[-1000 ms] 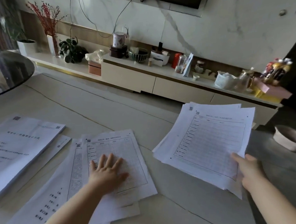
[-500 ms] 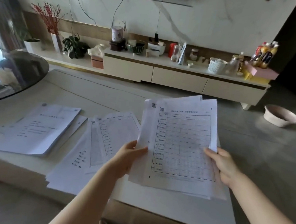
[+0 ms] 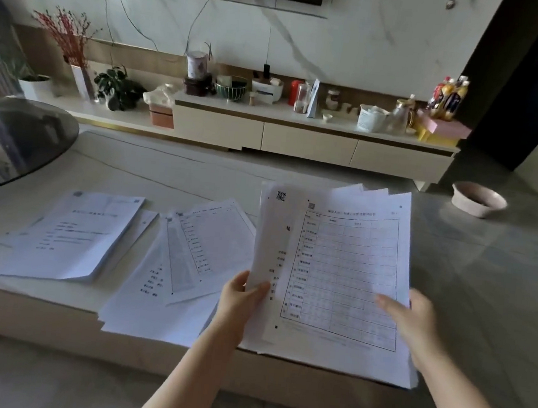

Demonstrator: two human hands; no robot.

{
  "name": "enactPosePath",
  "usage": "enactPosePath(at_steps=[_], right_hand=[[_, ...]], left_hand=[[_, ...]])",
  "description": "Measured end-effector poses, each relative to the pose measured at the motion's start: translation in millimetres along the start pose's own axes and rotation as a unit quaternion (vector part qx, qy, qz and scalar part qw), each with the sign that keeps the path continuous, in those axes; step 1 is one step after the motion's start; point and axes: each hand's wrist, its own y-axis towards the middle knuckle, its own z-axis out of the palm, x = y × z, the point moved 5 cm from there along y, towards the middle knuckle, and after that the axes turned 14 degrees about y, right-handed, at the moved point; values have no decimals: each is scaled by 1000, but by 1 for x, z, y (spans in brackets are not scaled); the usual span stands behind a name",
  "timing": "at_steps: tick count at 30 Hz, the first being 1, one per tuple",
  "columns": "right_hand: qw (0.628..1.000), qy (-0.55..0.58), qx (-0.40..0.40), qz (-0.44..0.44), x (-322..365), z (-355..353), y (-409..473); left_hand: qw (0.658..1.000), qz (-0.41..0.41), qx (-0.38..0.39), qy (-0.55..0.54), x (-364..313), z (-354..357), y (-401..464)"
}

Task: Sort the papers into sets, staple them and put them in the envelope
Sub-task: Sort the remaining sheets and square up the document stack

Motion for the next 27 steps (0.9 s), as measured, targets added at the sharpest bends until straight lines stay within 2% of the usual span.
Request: enactPosePath(at_steps=[4,11,14,16,19,23,24,25,27], right_hand=[[997,41,-29,56,-35,-22,12],[991,52,-68,102,-103,-28,59],[992,38,-60,104,-105,-19,81],[994,-1,-22,107,-104,-12,94],[994,-1,9,108,-109,-13,114],[994,39,-26,99,-99,-26,124],[993,51,-46,92,-99,-30,126],[992,59,-65,88,-102,-35,131],[989,66,-98,87,-107,-45,135]], left_hand=[[999,-44,1,9,16,21,11],[995,-88,-50,28,42,27,52],[991,-107,-57,50,50,25,68],[989,-120,-60,61,55,23,77],[987,-130,-62,76,61,17,89],[980,-101,-60,163,60,16,93],[969,-84,-76,222,56,16,92],[938,-60,-103,326,49,15,92],[826,25,-157,541,30,24,84]])
